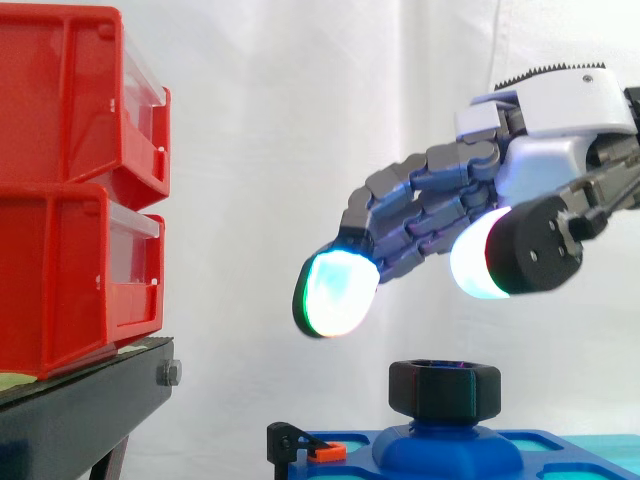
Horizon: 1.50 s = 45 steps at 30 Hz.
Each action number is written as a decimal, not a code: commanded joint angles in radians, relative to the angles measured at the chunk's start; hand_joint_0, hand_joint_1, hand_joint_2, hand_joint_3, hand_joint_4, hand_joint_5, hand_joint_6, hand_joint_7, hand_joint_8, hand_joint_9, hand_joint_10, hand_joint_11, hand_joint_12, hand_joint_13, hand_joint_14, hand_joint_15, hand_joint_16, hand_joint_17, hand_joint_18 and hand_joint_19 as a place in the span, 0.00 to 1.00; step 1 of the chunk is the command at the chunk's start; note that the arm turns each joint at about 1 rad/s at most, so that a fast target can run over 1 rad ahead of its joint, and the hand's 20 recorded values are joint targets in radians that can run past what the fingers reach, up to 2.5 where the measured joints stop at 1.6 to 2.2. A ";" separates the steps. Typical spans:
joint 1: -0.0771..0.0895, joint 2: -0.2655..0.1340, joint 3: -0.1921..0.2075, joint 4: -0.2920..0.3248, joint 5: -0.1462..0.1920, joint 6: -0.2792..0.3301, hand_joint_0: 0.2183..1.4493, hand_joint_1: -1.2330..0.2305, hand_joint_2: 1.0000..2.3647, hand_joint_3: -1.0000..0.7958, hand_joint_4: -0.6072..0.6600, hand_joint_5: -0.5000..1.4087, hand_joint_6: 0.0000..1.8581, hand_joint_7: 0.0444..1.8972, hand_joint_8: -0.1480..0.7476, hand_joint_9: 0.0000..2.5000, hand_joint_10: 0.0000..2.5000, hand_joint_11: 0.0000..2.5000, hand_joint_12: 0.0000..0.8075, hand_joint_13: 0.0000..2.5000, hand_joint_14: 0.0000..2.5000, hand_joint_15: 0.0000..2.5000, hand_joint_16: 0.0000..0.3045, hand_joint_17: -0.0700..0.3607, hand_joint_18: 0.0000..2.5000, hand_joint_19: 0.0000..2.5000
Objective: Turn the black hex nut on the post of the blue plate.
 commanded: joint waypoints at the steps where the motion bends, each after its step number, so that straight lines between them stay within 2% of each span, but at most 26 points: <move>1: 0.010 -0.026 0.001 -0.001 0.008 0.004 0.14 0.35 0.00 0.28 0.67 0.15 0.27 0.42 0.53 0.10 0.00 0.00 0.53 0.10 0.00 0.00 0.19 0.46 0.07 0.00; 4: 0.010 -0.042 0.001 0.007 0.000 0.018 0.13 0.35 0.00 0.28 0.67 0.14 0.27 0.42 0.53 0.10 0.00 0.00 0.53 0.10 0.00 0.00 0.19 0.47 0.07 0.00; 11: 0.012 -0.042 0.001 -0.001 0.000 0.024 0.14 0.40 0.00 0.28 0.67 0.14 0.27 0.42 0.52 0.10 0.00 0.00 0.53 0.09 0.00 0.00 0.19 0.47 0.06 0.00; 17: 0.004 -0.042 0.001 -0.011 -0.009 0.024 0.15 0.43 0.00 0.28 0.67 0.15 0.27 0.42 0.52 0.10 0.00 0.00 0.52 0.09 0.00 0.00 0.19 0.46 0.06 0.00; 24: -0.002 -0.043 0.001 -0.024 -0.035 0.024 0.16 0.45 0.00 0.28 0.67 0.15 0.27 0.43 0.52 0.10 0.00 0.00 0.52 0.09 0.00 0.00 0.19 0.46 0.06 0.00; 30: -0.014 -0.042 0.000 -0.036 -0.063 0.024 0.16 0.46 0.00 0.28 0.68 0.15 0.27 0.44 0.52 0.10 0.00 0.00 0.52 0.09 0.00 0.00 0.19 0.46 0.06 0.00; 45: -0.063 -0.042 0.001 -0.020 -0.136 0.024 0.16 0.46 0.00 0.28 0.68 0.15 0.27 0.44 0.52 0.10 0.00 0.00 0.52 0.09 0.00 0.00 0.18 0.46 0.06 0.00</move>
